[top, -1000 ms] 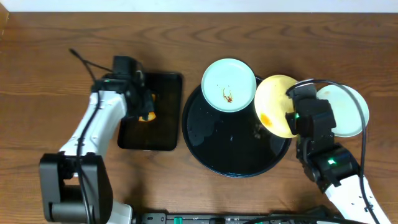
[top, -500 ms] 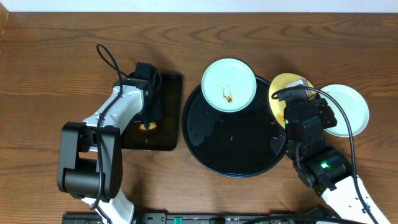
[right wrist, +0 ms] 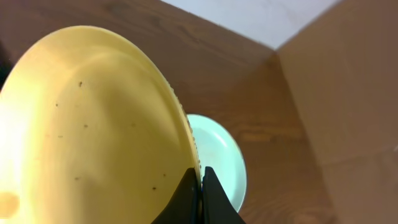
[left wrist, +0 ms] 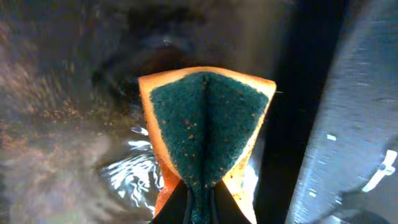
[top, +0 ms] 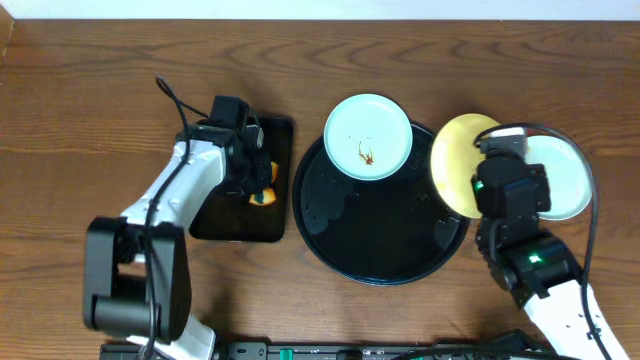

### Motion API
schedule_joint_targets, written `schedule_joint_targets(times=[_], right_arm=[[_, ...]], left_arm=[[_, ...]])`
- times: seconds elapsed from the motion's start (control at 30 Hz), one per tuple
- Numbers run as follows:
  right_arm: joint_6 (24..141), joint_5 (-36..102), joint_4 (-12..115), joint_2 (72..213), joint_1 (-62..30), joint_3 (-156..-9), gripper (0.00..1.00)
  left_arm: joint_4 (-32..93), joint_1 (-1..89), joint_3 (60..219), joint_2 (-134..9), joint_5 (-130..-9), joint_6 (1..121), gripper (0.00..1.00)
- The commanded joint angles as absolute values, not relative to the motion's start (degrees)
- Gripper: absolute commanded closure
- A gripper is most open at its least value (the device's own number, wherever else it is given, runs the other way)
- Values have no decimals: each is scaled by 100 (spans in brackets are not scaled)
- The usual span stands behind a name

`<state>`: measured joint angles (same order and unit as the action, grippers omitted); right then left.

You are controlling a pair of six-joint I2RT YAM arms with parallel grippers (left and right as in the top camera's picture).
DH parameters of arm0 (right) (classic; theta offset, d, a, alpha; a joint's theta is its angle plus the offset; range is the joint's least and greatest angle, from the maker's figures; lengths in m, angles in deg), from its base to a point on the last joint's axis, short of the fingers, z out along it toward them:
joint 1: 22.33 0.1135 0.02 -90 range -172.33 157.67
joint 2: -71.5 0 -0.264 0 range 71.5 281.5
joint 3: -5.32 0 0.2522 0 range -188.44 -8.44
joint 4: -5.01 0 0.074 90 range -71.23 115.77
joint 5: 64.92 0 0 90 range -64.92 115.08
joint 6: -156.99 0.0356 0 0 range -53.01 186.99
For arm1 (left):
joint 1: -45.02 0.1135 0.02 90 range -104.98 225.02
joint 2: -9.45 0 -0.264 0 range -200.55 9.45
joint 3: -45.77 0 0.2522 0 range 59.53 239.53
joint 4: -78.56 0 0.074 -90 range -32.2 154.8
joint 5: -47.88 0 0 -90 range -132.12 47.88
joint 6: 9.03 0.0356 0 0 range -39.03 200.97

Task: Clean dirty plates on tray and stack at the side
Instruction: 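Carry the yellow plate right and stack it on the pale green plate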

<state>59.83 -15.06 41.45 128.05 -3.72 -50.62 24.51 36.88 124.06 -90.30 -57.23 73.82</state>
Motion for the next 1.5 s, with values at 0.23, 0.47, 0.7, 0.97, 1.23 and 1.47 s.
schedule_joint_targets(times=[0.23,0.47,0.7,0.97,1.23,1.47], right_arm=[[7487,505,4195,12777,-2324,-5191,99],[8127,1314,4191,12796,-3347,-5191,99],[8586,1683,4068,13271,-4160,-5191,99],[8584,2346,3664,14457,-4883,-5309,99],[8560,2564,3635,15452,-5434,-5794,99],[8261,3502,3441,15581,-5344,-5829,48]], left_arm=[[2405,3684,12542,-8623,-5898,7602,92],[2396,3684,12540,-8625,-5900,7602,92],[2348,3684,12518,-8627,-5900,7602,92],[2348,3684,12468,-8630,-5898,7602,92],[2304,3684,12463,-8630,-5601,7602,92],[2287,3684,12463,-8630,-5553,7602,92]])
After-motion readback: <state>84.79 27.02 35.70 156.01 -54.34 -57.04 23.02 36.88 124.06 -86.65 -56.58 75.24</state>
